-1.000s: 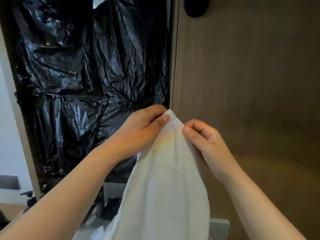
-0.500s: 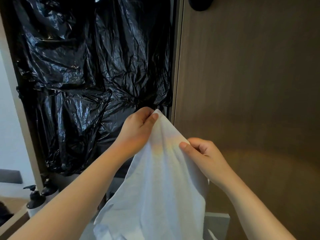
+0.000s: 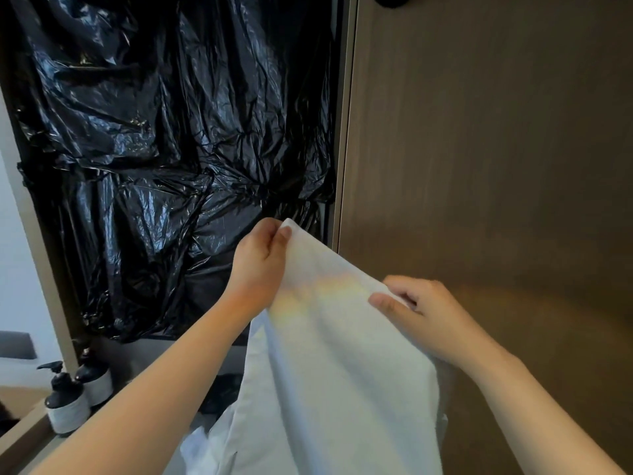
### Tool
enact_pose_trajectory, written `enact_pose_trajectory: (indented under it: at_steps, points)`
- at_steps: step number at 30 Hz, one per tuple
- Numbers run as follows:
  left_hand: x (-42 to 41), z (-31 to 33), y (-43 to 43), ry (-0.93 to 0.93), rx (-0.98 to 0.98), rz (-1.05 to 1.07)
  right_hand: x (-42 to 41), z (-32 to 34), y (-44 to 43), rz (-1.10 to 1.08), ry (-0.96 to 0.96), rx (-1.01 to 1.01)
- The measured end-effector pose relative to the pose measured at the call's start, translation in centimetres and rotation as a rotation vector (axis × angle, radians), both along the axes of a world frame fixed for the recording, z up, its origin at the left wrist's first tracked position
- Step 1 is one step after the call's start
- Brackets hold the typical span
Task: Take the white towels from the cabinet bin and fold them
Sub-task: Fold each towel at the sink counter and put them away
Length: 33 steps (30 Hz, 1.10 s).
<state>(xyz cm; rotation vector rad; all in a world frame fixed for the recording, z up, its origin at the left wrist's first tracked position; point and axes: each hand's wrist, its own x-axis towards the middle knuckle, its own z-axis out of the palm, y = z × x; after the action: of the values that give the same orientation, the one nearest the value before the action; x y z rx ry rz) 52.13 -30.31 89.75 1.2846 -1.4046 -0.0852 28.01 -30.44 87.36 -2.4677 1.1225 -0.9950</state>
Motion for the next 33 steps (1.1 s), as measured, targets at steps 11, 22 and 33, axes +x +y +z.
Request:
enact_pose_trajectory:
  at_steps: [11,22,33]
  points:
    - [1.5,-3.6,-1.7,-0.013,0.064,0.103,-1.7,-4.4,0.0,-0.077,-0.047,0.224]
    - [1.5,-5.7,-1.9,-0.032,0.088,0.080,-3.2,-8.0,-0.7,-0.185,0.251,0.278]
    - [2.4,-7.2,-2.6,-0.279,0.111,0.096,-7.4,-11.2,0.4,-0.349,0.423,0.215]
